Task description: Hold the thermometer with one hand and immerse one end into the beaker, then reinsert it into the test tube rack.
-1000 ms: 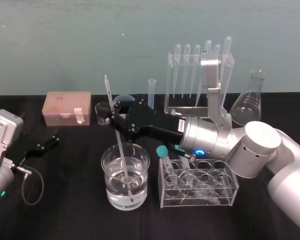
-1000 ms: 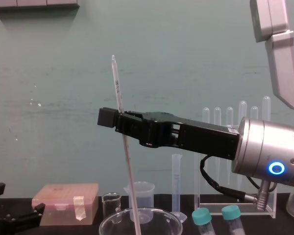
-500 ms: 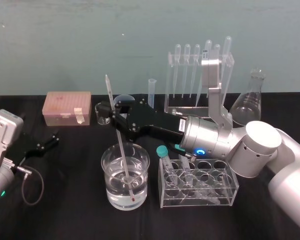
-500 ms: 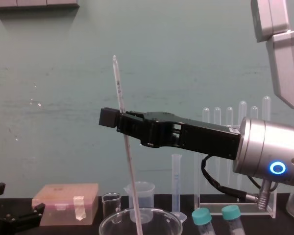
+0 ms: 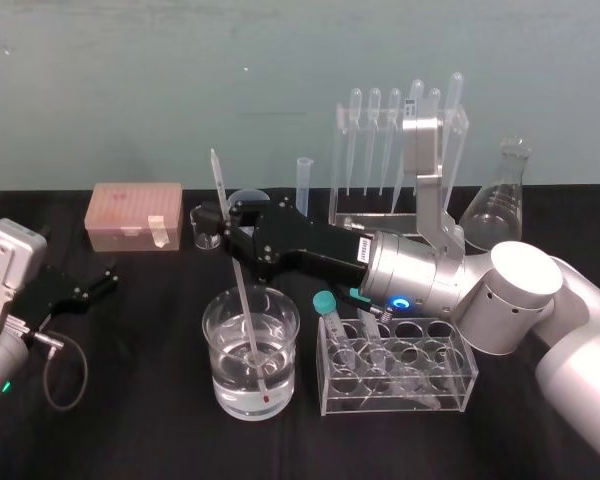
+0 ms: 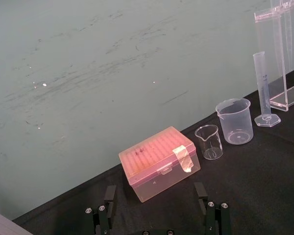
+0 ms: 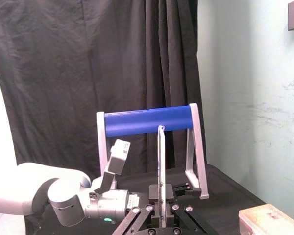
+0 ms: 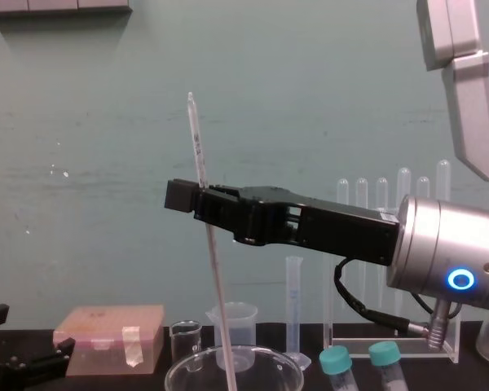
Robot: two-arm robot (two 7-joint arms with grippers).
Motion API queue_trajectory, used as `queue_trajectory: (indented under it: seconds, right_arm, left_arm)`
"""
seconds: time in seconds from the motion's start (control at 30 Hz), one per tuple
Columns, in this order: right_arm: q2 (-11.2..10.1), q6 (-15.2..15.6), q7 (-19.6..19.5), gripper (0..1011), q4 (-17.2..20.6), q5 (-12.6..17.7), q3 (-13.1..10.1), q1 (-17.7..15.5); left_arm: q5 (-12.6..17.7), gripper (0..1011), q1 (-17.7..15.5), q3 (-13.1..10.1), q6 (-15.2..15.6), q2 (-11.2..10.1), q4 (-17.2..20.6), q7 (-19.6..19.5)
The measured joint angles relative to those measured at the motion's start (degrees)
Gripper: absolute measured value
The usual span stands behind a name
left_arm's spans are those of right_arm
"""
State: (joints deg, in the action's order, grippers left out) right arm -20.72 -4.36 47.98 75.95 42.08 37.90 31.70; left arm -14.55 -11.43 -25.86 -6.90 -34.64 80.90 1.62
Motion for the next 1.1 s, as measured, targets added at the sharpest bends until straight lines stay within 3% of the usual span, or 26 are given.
queue_trajectory:
  seconds: [1.1]
  right_arm:
    - [0.0,-0.4,-0.2,56,0.0,-0.2,-0.2,-0.2]
  left_arm:
    - [0.0,1008,0.0,0.0,0.0,0.0,0.0,0.0]
